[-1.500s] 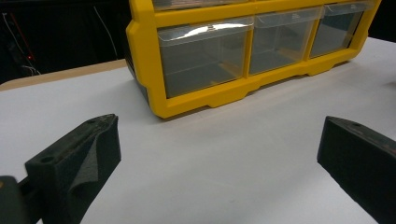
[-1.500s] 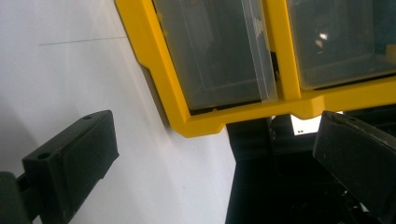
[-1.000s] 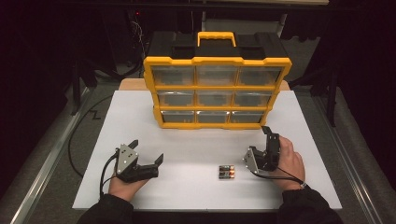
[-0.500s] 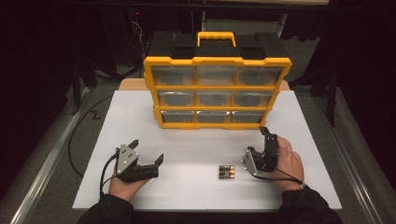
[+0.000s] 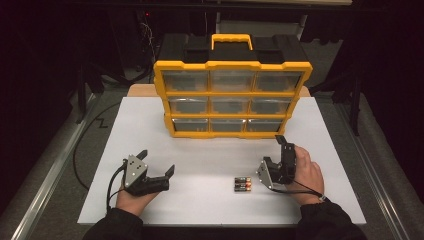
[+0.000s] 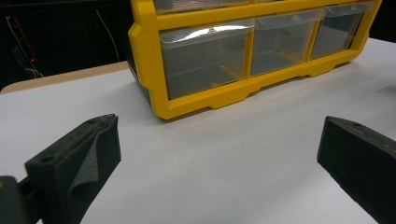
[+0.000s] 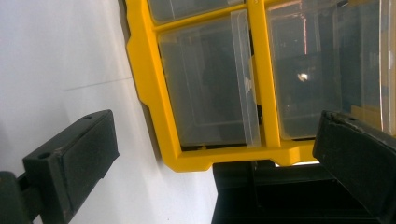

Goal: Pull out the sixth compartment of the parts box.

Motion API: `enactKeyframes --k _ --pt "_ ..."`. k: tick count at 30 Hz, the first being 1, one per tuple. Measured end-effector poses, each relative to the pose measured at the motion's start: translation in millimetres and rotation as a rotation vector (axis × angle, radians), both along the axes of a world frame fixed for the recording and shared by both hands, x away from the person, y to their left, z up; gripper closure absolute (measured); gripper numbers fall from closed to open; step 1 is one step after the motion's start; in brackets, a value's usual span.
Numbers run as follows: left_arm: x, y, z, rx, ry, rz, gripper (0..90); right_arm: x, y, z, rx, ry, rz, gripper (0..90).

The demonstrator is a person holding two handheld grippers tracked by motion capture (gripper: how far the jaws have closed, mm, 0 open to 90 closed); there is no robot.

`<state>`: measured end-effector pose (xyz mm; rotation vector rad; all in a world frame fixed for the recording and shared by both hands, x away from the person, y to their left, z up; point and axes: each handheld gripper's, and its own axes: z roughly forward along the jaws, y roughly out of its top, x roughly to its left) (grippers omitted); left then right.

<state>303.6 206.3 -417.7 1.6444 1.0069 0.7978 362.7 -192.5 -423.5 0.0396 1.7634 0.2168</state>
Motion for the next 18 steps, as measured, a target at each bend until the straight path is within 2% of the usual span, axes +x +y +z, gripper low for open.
enactKeyframes --k 9,16,18 --pt "0.3 1.1 -0.3 -0.002 0.000 -0.003 0.3 10.9 0.1 18.8 -0.032 -0.006 -0.053 3.3" --pt "0.0 0.5 -0.1 0.001 -0.002 -0.005 0.3 18.9 5.3 32.6 -0.053 -0.012 -0.050 8.8" --pt "0.0 0.5 -0.1 0.002 -0.001 -0.005 0.3 19.9 6.7 34.9 -0.038 -0.012 -0.054 11.4"
